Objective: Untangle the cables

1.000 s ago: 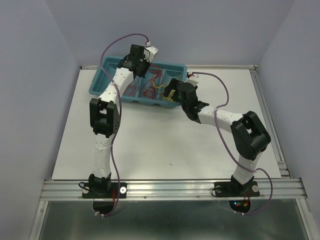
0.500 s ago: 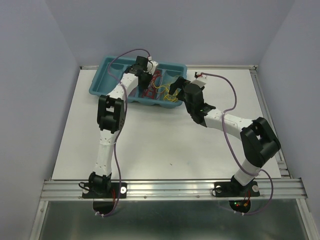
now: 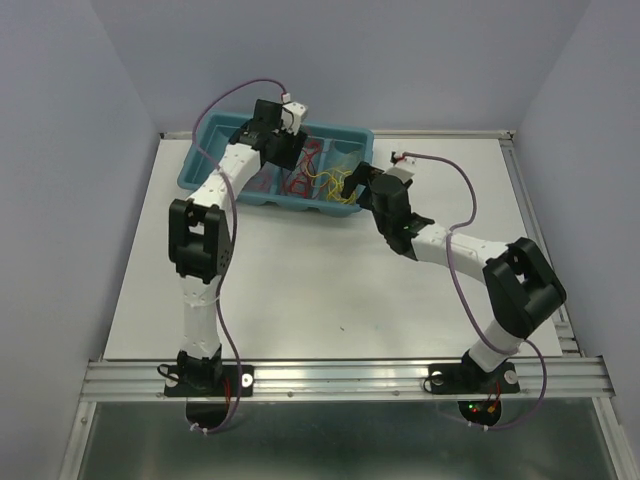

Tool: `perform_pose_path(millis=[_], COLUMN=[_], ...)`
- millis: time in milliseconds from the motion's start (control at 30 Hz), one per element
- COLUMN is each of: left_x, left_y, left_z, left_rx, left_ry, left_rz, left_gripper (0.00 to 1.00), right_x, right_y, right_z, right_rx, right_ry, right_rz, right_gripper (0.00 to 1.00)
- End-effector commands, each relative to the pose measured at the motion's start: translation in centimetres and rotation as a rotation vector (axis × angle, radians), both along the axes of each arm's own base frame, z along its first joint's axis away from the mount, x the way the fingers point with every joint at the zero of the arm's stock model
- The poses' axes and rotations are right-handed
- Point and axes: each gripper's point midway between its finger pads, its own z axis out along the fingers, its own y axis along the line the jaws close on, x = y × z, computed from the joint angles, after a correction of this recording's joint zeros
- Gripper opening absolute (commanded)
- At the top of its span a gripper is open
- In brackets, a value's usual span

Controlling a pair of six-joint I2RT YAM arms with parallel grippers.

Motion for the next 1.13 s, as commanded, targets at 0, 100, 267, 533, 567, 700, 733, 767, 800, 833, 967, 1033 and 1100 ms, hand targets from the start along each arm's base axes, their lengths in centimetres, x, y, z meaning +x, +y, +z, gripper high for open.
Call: perform_pose_path(millis=[0,100,267,533,567,700,733,767,800,833,967,1033,1100], left_x=[-1.1,-3.4,-8.9,-19.0,-19.6,-23.3,-23.8,-24.3,-25.1,-25.5,-26.8,-27.0,-26.8], left_y=[1.3,1.9,3.2,9.8,10.6,12.0,12.0,11.8,11.9,11.8,11.0,11.0,11.1], left_z=[11.2,13.1,12.3,13.3,13.3,13.4,11.9,11.9,12.5,12.3,11.8,12.1,12.0], left_rx=[-0.087,-0.105,-0.148,-0.224,-0.219,-0.250,-0.258,-0.259,-0.269,-0.271,-0.282,-0.288,-0.287], left_ry=[-0.243,-0.277,-0.322,-0.656,-0.688,-0.824,-0.825,-0.845,-0.885,-0.894,-0.937,-0.952,-0.945], left_rz=[0.019,0.012,-0.032,0.124,0.158,0.186,0.187,0.163,0.151,0.141,0.071,0.071,0.079], left_gripper=[0.74,0.77,0.79,0.99,0.99,0.99,0.99,0.99,0.99,0.99,0.99,0.99,0.99], right_x=[-1.1,-2.6,-6.2,-13.4,-13.9,-15.6,-15.9,-16.1,-16.4,-16.8,-17.7,-18.0,-18.5], right_y=[-1.1,-1.8,-2.1,-5.7,-6.3,-9.6,-10.1,-10.7,-11.1,-11.7,-13.2,-13.5,-13.8], right_z=[2.6,3.6,6.0,6.9,6.7,6.8,6.6,6.1,5.3,5.8,5.6,5.5,5.8], right_rx=[-0.002,0.002,0.015,-0.017,-0.034,-0.037,-0.038,-0.045,-0.050,-0.041,-0.037,-0.041,-0.042], right_ry=[-0.085,-0.119,-0.201,-0.304,-0.302,-0.317,-0.314,-0.303,-0.293,-0.312,-0.325,-0.336,-0.361], right_rz=[0.008,0.033,0.149,0.243,0.238,0.145,0.128,0.111,0.103,0.083,0.042,0.044,0.046], right_gripper=[1.00,1.00,1.00,1.00,1.00,1.00,1.00,1.00,1.00,1.00,1.00,1.00,1.00])
